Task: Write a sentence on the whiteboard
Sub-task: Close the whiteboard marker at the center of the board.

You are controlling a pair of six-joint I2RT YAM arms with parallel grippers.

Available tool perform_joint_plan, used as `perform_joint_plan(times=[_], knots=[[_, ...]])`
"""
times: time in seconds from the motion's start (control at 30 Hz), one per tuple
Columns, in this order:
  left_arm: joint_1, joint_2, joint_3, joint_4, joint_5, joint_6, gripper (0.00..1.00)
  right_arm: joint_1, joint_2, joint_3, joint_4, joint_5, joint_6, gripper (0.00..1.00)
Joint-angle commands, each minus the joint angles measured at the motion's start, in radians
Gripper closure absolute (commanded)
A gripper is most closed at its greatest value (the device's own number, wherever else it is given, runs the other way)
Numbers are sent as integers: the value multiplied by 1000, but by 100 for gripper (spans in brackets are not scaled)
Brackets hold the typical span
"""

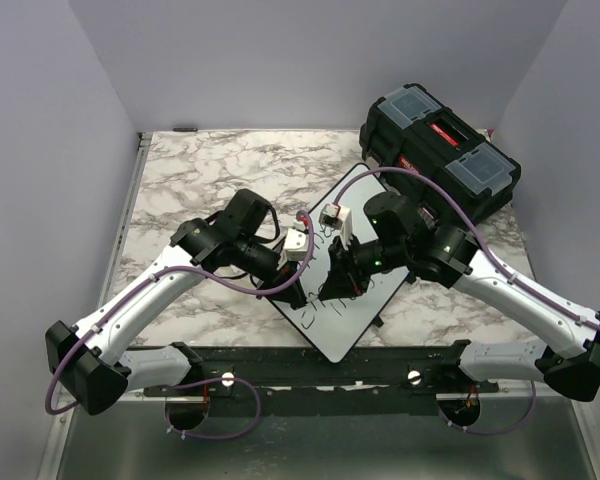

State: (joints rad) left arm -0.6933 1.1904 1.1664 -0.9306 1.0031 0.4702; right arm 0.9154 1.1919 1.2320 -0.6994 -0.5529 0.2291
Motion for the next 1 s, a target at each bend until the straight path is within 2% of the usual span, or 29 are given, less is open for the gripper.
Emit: perform_joint_plan(times=[0.0, 0.33, 0.6, 0.8, 0.97], knots=[[-21, 13, 35, 17, 10, -13, 100, 1, 22, 49, 49, -53, -10, 99], [-41, 43, 73, 22, -26, -53, 100, 1, 52, 31, 79, -67, 41, 99], [-60, 31, 93, 102, -47, -137, 100, 0, 72, 5, 119, -56, 116, 99], [-86, 44, 111, 135, 28, -158, 100, 0, 68, -47, 175, -72, 134, 99], [-114, 51, 126, 174, 7, -192, 100, 1, 58, -76, 211, -86, 160, 99]])
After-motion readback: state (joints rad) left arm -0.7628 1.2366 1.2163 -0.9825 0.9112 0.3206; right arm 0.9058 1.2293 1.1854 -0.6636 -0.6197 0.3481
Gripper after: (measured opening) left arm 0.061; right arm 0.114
